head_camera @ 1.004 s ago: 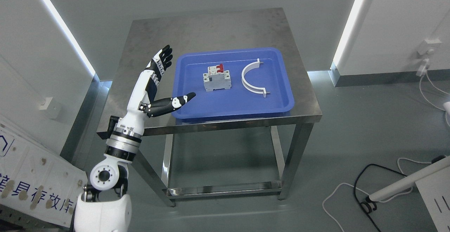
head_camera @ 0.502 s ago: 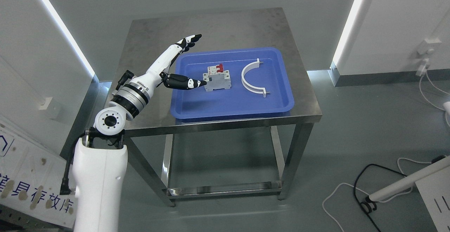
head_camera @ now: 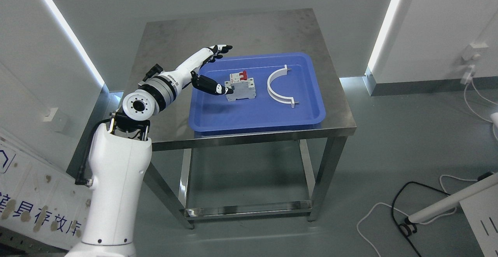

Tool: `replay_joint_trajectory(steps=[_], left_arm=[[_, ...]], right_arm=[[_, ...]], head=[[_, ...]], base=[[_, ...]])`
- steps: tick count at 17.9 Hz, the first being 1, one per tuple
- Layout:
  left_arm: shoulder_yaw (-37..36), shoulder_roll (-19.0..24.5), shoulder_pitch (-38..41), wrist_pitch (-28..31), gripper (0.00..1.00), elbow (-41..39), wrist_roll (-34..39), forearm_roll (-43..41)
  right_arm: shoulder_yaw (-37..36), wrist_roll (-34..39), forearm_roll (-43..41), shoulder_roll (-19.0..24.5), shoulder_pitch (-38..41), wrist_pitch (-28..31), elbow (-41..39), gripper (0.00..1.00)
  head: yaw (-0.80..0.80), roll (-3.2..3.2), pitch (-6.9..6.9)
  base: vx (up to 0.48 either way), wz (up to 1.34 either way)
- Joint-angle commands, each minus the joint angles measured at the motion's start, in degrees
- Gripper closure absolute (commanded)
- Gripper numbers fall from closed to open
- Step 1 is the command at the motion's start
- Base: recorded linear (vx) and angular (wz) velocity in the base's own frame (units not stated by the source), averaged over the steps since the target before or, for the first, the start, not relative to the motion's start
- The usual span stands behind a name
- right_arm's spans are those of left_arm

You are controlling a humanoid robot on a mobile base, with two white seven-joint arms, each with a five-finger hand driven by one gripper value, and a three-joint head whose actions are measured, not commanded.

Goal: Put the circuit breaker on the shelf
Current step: 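Close the left hand around the circuit breaker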

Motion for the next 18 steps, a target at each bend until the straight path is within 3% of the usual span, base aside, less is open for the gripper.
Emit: replay_joint_trajectory(steps=[1,10,18], left_arm=[[-8.1,-1.2,-3.6,0.6,0.13,10.7,-0.5,-1.7],[-7.4,-0.8,-4.2,0.5,0.26,12.8,-0.4,-4.3],[-5.8,-3.3,-4.1,-0.7,0.37,13.3,0.2,-4.3]], right_arm=[[0.0,0.0,0.0,-1.0,0.0,0.0,0.0,0.0],[0.0,0.0,0.0,-1.0,0.0,0.0,0.0,0.0],[0.0,0.0,0.0,-1.0,0.0,0.0,0.0,0.0]], head=[[0.0,0.0,0.0],[0.0,0.0,0.0],[0.0,0.0,0.0]], base=[[0.0,0.0],[0.0,0.0],[0.0,0.0]])
